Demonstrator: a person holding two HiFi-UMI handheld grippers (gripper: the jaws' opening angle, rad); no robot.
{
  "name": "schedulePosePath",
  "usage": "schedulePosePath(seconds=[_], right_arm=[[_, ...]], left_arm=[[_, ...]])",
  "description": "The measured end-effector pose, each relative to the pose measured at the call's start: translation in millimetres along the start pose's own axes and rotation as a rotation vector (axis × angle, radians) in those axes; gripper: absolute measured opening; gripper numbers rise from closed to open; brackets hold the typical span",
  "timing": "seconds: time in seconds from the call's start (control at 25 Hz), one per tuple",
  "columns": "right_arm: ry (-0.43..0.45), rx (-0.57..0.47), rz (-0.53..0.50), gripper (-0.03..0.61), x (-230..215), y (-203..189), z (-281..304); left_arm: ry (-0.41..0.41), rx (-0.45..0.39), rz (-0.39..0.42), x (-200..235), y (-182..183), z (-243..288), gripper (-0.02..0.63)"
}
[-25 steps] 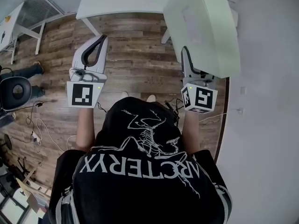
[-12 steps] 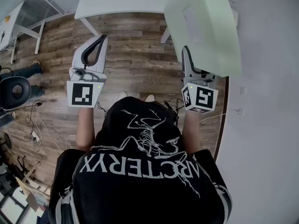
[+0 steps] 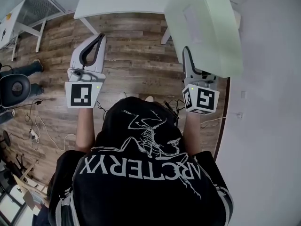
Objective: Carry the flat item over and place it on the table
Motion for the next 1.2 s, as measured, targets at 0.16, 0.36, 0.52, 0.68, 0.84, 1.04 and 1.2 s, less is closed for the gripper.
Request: schedulePosePath(seconds=[0.16,0.36,0.52,0.68,0.84,1.04,1.2], right_arm=[[0.028,0.002,0.000,0.268,-14.7,0.3,2.9],[0.064,0.015,-0.005,0.268,-29.6,-1.8,17.1],[0.083,0.043,-0.005,0.268,-26.8,-10.1,49.9],[0.080,0.070,-0.002,0.268,-20.6,-19.4,99.2],[0.052,0.090,0.001,0.268,-14.1,-24.8,168.5],[-0.014,0.087,0.014,0.268,-1.7,-13.7,265.6],[-0.055,0.077,0.024,0.268,15.2,-7.1,327.5]], left_arm=[[0.025,0.017,-0.006,-9.2,3.8,5.6,0.009],[0.032,0.035,-0.007,-22.0,1.4,16.8,0.009],[0.038,0.073,-0.046,-10.8,-21.5,31.6,0.009],[0.030,0.077,-0.071,18.0,-53.3,65.4,0.009],[-0.007,0.083,-0.087,60.9,-89.1,118.2,0.009],[-0.048,0.052,-0.087,144.0,-119.8,190.7,0.009],[-0.068,0.033,-0.096,200.7,-141.7,231.5,0.010]])
Point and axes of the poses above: the fingertips, and each gripper's own axes: z forward along the fingers, x to its left, y out of its top, the point moved 10 cm from there along -z, backward along the fingers, and after that the axes turned 10 degrees about z, right-handed, at the moved point
